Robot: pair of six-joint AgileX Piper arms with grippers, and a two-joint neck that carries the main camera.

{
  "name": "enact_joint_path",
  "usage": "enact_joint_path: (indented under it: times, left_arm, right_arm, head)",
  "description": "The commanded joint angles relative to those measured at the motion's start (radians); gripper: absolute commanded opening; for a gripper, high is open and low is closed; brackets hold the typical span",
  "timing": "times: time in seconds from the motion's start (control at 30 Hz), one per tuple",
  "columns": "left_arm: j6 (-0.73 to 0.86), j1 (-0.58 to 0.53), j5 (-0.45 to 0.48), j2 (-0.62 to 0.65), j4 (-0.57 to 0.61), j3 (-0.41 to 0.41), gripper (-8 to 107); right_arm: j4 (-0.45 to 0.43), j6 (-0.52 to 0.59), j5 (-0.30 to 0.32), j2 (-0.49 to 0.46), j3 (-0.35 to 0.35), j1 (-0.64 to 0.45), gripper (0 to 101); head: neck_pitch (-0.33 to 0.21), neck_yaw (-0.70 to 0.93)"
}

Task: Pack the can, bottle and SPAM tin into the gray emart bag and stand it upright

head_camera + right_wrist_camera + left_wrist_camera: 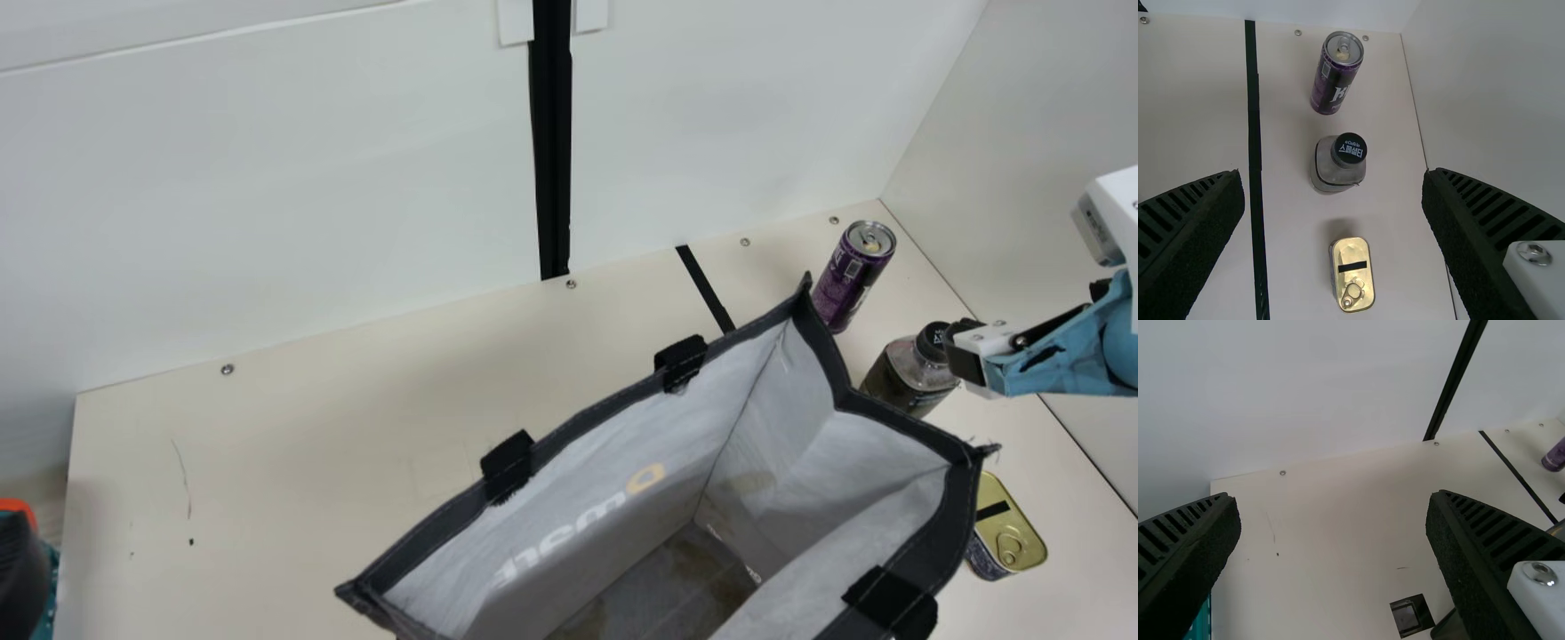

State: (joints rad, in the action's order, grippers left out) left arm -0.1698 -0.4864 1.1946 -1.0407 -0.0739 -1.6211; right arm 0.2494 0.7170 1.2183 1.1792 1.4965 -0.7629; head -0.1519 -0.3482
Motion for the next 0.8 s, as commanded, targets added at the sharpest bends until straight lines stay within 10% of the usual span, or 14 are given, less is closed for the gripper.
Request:
enact_joint_path:
  times: [0.0, 0.77]
  left_arm:
    - [-0.004, -0.018, 0.001, -0.009, -0.003, -0.013, 90]
    - [-0.103, -0.351, -0.009, -0.117, -0.185, -0.124, 90]
  right_arm:
    - [0.000, 0.000, 0.000, 0.000, 0.000, 0.000, 95]
    - [0.000, 0.000, 0.000, 0.000, 0.000, 0.000, 95]
  head:
    - [-0.023, -0.001]
    - [-0.023, -0.001]
